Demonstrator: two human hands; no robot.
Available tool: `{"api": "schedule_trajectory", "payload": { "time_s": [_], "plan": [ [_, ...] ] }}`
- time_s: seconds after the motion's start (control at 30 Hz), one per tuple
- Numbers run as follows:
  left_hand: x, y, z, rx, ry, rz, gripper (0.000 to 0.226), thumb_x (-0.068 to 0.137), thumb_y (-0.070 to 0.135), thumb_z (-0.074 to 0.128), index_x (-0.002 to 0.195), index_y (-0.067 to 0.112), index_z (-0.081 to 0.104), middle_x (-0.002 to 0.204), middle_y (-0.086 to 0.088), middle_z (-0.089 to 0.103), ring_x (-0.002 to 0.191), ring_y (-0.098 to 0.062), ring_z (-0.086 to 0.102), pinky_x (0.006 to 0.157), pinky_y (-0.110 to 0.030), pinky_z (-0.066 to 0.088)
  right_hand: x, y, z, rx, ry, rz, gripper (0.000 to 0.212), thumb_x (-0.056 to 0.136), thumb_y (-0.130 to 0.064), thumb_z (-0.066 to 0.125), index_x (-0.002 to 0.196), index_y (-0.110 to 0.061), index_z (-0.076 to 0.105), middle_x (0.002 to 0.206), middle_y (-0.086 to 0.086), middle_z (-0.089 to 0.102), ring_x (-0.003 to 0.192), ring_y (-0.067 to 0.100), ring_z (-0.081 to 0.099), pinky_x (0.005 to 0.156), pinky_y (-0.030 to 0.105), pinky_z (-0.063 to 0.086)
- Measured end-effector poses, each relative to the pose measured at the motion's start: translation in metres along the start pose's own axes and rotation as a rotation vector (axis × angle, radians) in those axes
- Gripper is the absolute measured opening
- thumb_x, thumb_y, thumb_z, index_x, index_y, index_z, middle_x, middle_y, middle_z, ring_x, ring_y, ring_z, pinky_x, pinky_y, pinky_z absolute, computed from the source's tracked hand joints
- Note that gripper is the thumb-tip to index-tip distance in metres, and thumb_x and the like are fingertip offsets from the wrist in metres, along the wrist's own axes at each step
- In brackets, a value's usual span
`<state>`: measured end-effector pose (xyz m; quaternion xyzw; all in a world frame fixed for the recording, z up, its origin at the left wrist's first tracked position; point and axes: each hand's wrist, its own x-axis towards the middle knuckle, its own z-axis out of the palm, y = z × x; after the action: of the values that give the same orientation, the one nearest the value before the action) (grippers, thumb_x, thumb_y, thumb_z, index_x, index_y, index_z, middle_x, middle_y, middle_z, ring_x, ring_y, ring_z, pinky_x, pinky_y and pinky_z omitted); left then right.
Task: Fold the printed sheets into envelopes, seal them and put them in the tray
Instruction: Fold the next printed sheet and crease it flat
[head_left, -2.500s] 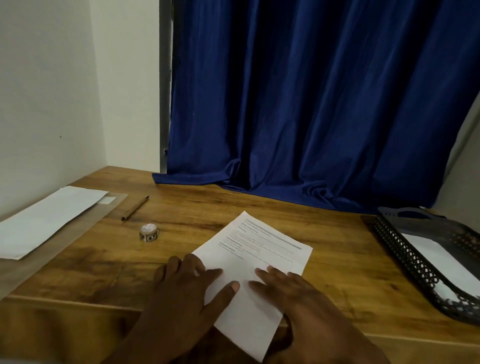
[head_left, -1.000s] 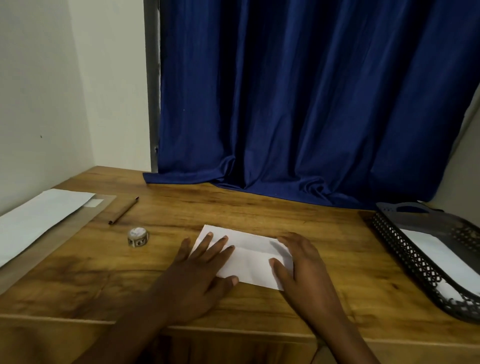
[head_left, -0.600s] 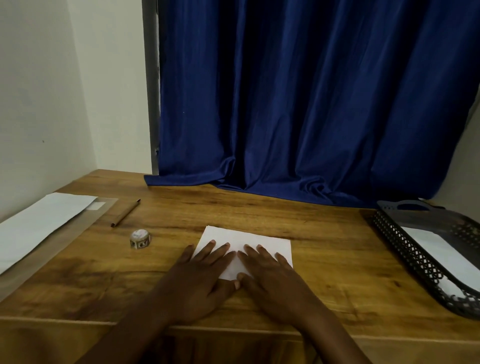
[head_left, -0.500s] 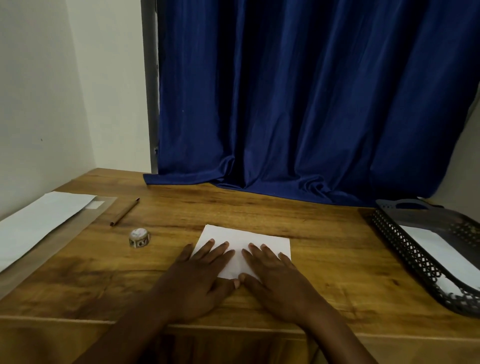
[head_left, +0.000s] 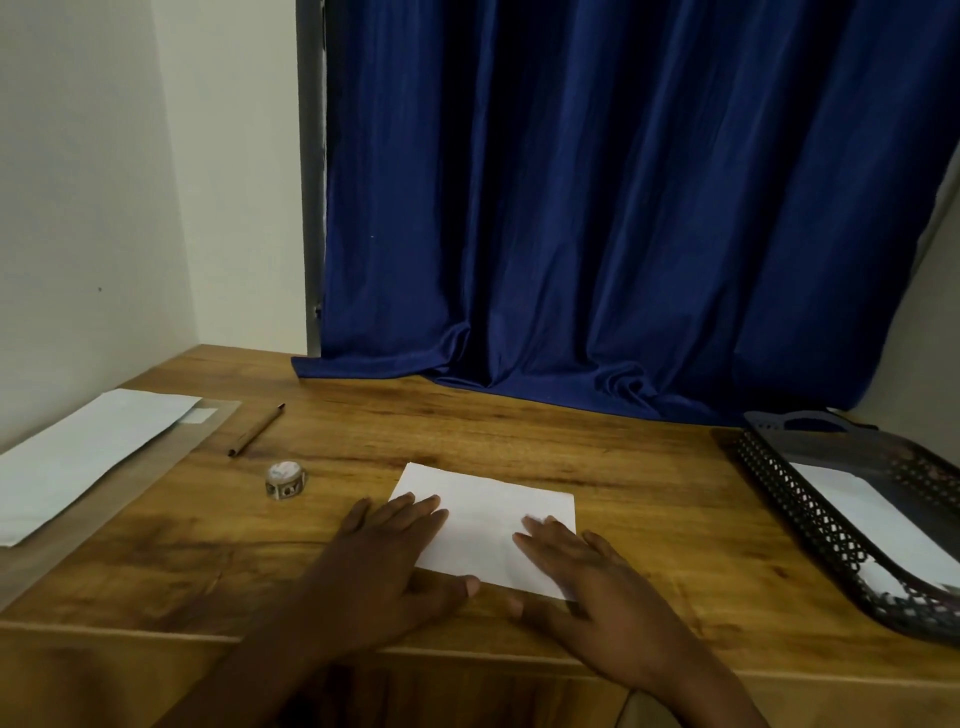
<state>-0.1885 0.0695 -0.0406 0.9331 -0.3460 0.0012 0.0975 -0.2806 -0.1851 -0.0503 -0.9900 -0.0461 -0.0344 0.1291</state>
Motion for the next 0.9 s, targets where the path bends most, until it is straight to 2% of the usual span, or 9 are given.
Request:
{"api": "schedule_trajectory", "payload": {
  "time_s": [0.13, 0.23, 0.3, 0.37, 0.43, 0.5, 0.63, 0.73, 0.9],
  "plan": [
    [-0.026, 0.0, -0.001, 0.044, -0.025, 0.095, 0.108, 0.068, 0.102, 0.011, 0.158, 0.045, 0.0, 0.164, 0.025, -0.013, 0.15, 0.0, -0.017, 0.123, -0.04, -0.016, -0.027, -0.003, -0.006, -0.038, -0.048, -0.079, 0.092, 0.072, -0.099, 0.029, 0.151, -0.06, 0.002, 0.158, -0.041, -0.006, 0.143, -0.018, -0.014, 0.122, 0.028, -0.003],
    [-0.048, 0.0, 0.0, 0.079, -0.045, 0.173, 0.105, 0.066, 0.103, 0.025, 0.155, 0.054, -0.001, 0.158, 0.033, -0.02, 0.146, 0.005, -0.021, 0.122, -0.037, -0.019, -0.048, -0.003, -0.007, -0.088, -0.026, -0.128, 0.091, 0.073, -0.094, 0.042, 0.151, -0.06, 0.009, 0.157, -0.042, -0.003, 0.144, -0.018, -0.013, 0.121, 0.023, -0.002],
    [-0.062, -0.002, -0.001, 0.055, 0.012, 0.231, 0.083, 0.079, 0.091, 0.035, 0.152, 0.059, 0.012, 0.159, 0.036, -0.007, 0.147, 0.007, -0.01, 0.125, -0.035, -0.008, -0.059, -0.001, -0.008, -0.097, 0.034, -0.183, 0.072, 0.085, -0.073, 0.052, 0.148, -0.061, 0.022, 0.157, -0.04, 0.01, 0.145, -0.018, -0.002, 0.122, 0.022, 0.008],
    [-0.07, -0.004, -0.006, -0.049, 0.111, 0.285, 0.055, 0.089, 0.068, 0.043, 0.143, 0.06, 0.036, 0.153, 0.039, 0.023, 0.143, 0.012, 0.013, 0.123, -0.03, 0.012, -0.067, -0.002, -0.015, -0.015, 0.096, -0.208, 0.056, 0.087, -0.049, 0.061, 0.14, -0.06, 0.043, 0.149, -0.041, 0.034, 0.141, -0.02, 0.021, 0.119, 0.022, 0.027],
    [-0.075, -0.004, -0.019, -0.172, 0.198, 0.298, 0.043, 0.087, 0.056, 0.046, 0.129, 0.059, 0.056, 0.128, 0.048, 0.046, 0.127, 0.019, 0.036, 0.112, -0.019, 0.03, -0.071, -0.006, -0.027, 0.126, 0.162, -0.211, 0.043, 0.087, -0.04, 0.064, 0.127, -0.056, 0.061, 0.13, -0.041, 0.056, 0.124, -0.019, 0.048, 0.105, 0.02, 0.046],
    [-0.075, -0.001, -0.036, -0.242, 0.264, 0.28, 0.035, 0.088, 0.062, 0.045, 0.118, 0.062, 0.062, 0.108, 0.054, 0.053, 0.112, 0.021, 0.049, 0.094, -0.008, 0.039, -0.071, -0.013, -0.042, 0.256, 0.231, -0.212, 0.03, 0.09, -0.042, 0.063, 0.117, -0.052, 0.069, 0.111, -0.036, 0.069, 0.1, -0.011, 0.067, 0.083, 0.023, 0.058],
    [-0.06, 0.002, -0.072, -0.456, 0.298, 0.26, 0.028, 0.089, 0.07, 0.048, 0.115, 0.067, 0.058, 0.103, 0.035, 0.068, 0.093, 0.007, 0.066, 0.07, -0.019, 0.055, -0.058, -0.021, -0.074, 0.492, 0.36, -0.209, 0.013, 0.094, -0.035, 0.069, 0.103, -0.041, 0.076, 0.095, -0.015, 0.077, 0.08, 0.003, 0.072, 0.063, 0.018, 0.055],
    [-0.038, 0.001, -0.09, -0.583, 0.328, 0.196, 0.017, 0.085, 0.062, 0.059, 0.099, 0.073, 0.059, 0.096, 0.039, 0.067, 0.09, 0.012, 0.065, 0.061, -0.009, 0.052, -0.042, -0.021, -0.093, 0.689, 0.4, -0.16, 0.009, 0.086, -0.034, 0.075, 0.093, -0.039, 0.078, 0.088, -0.012, 0.078, 0.074, 0.004, 0.074, 0.058, 0.012, 0.053],
    [0.005, -0.015, -0.093, -0.642, 0.345, 0.096, 0.027, 0.079, 0.065, 0.062, 0.091, 0.042, 0.072, 0.088, 0.03, 0.072, 0.08, 0.004, 0.07, 0.058, -0.016, 0.055, -0.003, -0.009, -0.097, 0.8, 0.411, -0.072, 0.014, 0.081, -0.035, 0.079, 0.094, -0.037, 0.078, 0.091, -0.012, 0.079, 0.081, 0.008, 0.076, 0.062, 0.016, 0.057]
  ]
}}
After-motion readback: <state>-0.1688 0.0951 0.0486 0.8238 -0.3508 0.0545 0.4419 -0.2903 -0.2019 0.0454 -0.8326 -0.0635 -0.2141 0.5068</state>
